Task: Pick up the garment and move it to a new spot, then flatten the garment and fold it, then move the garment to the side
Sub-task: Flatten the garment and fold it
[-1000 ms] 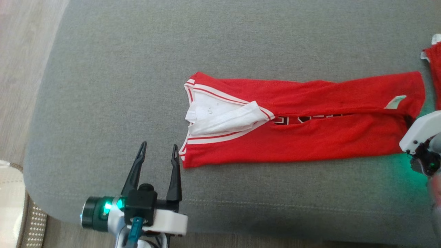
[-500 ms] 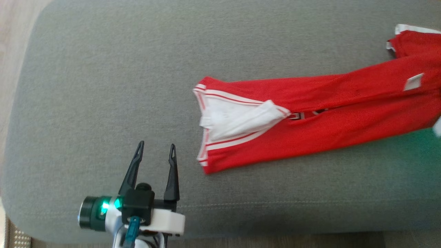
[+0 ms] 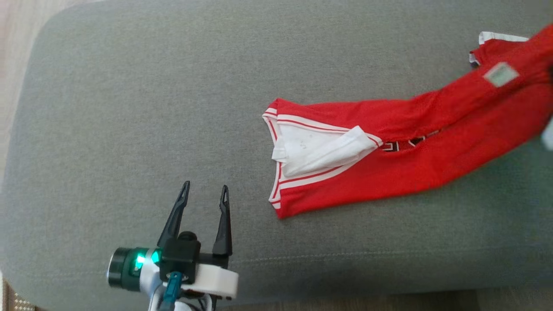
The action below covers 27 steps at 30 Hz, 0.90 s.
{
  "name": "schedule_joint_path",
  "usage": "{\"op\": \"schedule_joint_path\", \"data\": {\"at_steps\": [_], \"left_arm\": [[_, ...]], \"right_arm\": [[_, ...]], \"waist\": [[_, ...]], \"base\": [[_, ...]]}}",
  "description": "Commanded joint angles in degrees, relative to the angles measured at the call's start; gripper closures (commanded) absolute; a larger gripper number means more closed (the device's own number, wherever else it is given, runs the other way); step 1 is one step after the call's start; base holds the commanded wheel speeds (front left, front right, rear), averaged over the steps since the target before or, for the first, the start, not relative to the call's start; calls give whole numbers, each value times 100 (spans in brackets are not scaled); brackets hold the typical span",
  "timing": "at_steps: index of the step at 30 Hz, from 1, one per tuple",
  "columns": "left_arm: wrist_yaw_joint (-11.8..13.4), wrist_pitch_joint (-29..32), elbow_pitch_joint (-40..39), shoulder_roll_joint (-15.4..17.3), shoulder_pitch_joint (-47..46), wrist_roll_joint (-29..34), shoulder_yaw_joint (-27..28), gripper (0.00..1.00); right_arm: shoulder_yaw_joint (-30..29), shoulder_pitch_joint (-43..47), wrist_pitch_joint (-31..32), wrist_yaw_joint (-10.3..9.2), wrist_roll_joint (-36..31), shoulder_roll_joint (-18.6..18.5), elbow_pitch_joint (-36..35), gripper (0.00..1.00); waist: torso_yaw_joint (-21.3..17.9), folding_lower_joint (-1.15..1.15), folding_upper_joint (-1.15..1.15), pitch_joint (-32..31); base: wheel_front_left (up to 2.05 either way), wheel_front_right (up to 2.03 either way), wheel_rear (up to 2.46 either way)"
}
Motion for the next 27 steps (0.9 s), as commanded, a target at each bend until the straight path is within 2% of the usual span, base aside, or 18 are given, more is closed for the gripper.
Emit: {"op": "schedule_joint_path", "data": {"at_steps": [1, 6, 12, 22, 27], "left_arm": [[-2, -70, -132, -15, -105, 68, 240, 0], [-79, -70, -86, -103, -91, 80, 292, 0], [-163, -70, -35, -192, -105, 114, 326, 0], [-263, -70, 39, -360, -126, 169, 356, 0], [-309, -70, 65, -414, -139, 197, 353, 0]], "right_arm": [[84, 55, 53, -2, -2, -48, -285, 100], [599, 171, 559, -2, -53, 350, -1107, 100], [1269, 106, 797, -2, 20, 823, -1509, 100], [2132, 59, 716, -2, 10, 1607, -1189, 100], [2414, 48, 663, -2, -8, 1824, -912, 100]], "waist": [[35, 0, 0, -13], [209, 0, 0, -51], [390, 0, 0, -72], [703, 0, 0, -48], [808, 0, 0, -23]], "base": [[0, 0, 0], [0, 0, 0], [0, 0, 0], [0, 0, 0], [0, 0, 0]]}}
